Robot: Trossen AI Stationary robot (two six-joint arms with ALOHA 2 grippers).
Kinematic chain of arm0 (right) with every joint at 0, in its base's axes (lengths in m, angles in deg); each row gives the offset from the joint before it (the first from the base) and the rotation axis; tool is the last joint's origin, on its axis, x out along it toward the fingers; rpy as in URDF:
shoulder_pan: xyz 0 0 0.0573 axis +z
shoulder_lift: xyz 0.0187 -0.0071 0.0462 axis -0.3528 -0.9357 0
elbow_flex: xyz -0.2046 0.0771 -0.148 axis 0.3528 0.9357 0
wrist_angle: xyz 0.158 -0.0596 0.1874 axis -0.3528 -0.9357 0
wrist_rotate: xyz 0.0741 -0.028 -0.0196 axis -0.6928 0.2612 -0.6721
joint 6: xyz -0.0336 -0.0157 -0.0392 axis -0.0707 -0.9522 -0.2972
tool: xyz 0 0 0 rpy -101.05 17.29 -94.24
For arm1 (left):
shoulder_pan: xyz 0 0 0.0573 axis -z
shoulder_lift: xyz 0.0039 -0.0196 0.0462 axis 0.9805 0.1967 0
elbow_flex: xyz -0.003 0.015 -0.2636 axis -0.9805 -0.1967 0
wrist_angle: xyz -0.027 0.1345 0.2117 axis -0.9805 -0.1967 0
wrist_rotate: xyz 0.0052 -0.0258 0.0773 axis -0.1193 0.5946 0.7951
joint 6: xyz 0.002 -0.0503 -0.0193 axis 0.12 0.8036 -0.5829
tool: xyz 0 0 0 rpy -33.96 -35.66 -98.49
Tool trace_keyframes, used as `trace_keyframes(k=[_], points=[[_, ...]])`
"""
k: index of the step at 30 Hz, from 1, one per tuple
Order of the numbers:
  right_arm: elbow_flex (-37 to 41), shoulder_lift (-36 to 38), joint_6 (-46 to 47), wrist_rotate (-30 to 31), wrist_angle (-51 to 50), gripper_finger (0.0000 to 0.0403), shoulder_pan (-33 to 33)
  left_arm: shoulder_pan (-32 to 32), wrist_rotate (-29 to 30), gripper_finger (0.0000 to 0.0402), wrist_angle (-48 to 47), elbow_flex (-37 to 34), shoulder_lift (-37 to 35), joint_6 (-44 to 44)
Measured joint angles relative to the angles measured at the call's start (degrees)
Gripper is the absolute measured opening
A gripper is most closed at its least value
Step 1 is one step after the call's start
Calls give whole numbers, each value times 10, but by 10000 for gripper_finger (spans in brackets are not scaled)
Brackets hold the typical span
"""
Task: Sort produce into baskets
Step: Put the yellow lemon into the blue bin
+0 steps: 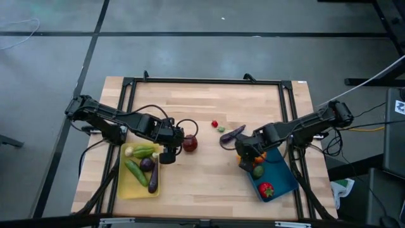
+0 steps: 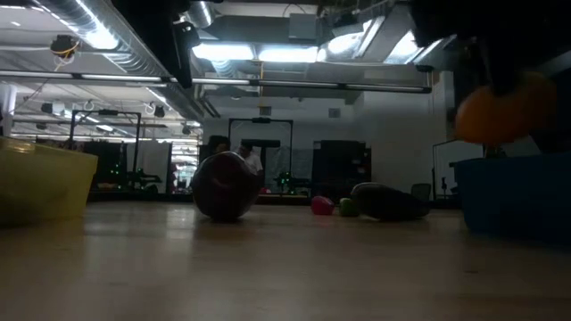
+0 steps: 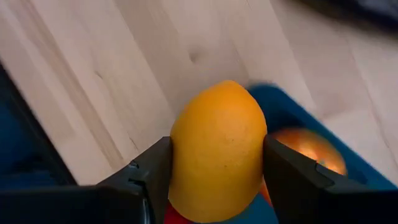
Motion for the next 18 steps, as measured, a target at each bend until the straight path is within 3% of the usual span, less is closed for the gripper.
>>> trace_keyframes(k=[13,18], points=[[0,-2,35,81,-56,208,56,0,0,234,0,0,0,0],[19,-4,50,85,-38,208,67,0,0,234,1,0,0,1]])
